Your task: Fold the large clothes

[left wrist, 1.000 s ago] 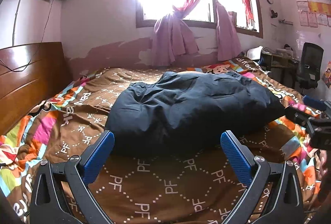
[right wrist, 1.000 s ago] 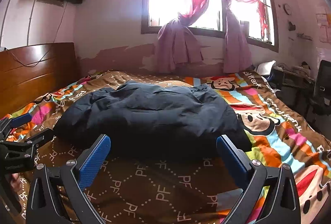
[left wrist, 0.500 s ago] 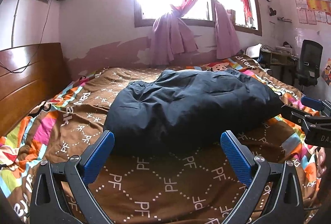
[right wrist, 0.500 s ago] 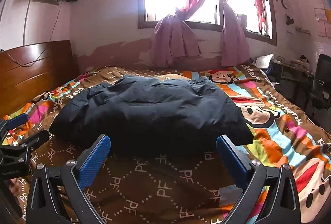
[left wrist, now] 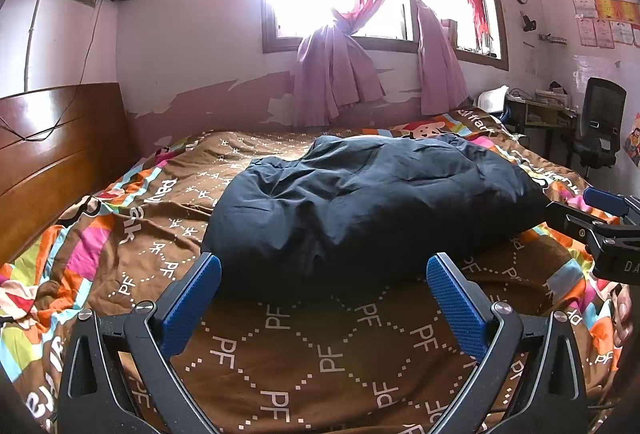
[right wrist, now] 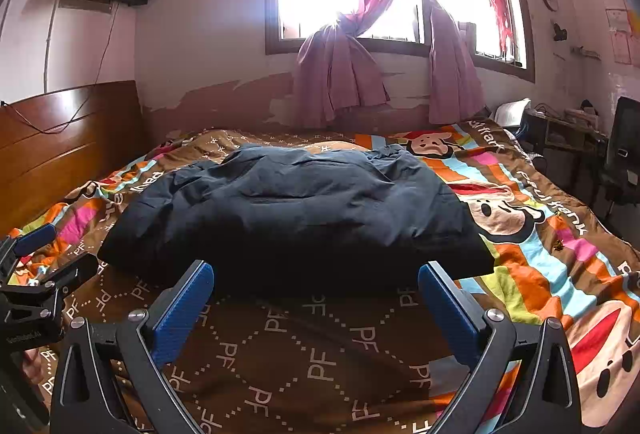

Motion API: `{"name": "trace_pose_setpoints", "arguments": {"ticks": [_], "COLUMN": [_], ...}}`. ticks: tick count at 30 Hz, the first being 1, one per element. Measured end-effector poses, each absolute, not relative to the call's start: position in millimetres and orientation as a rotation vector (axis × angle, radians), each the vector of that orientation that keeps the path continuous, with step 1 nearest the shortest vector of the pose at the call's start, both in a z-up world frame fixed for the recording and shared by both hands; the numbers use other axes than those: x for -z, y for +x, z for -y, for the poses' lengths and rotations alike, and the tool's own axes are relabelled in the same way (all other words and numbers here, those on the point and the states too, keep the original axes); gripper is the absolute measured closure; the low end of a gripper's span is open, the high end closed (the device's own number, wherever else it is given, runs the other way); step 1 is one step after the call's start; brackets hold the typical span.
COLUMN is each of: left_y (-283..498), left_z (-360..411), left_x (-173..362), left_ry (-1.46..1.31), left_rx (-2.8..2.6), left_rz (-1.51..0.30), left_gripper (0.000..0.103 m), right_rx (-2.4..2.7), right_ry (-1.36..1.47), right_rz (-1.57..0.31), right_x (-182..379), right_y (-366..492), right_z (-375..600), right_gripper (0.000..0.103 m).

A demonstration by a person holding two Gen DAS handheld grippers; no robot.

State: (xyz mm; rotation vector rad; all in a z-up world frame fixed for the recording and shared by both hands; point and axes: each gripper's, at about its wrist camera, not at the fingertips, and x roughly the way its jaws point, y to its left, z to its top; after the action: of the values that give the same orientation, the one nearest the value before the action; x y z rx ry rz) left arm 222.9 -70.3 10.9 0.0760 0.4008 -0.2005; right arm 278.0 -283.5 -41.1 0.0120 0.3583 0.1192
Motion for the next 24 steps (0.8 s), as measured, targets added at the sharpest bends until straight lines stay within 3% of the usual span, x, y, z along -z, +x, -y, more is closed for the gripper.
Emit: {"name": "trace_pose_setpoints", "arguments": {"ticks": [24], "left_y": [222.5], "left_z": [75.1], "left_x": [-13.4], "left_ry": [0.074], "left_rx": [0.206], "left_rz": [-0.403], "left_gripper": [0.002], "right_rx": [-0.131], "right_ry": [0.02], "right_rz": [-0.361], "right_x": [41.0], "right_y": [277.8], "right_z": [282.1], "right_gripper": [0.0]}}
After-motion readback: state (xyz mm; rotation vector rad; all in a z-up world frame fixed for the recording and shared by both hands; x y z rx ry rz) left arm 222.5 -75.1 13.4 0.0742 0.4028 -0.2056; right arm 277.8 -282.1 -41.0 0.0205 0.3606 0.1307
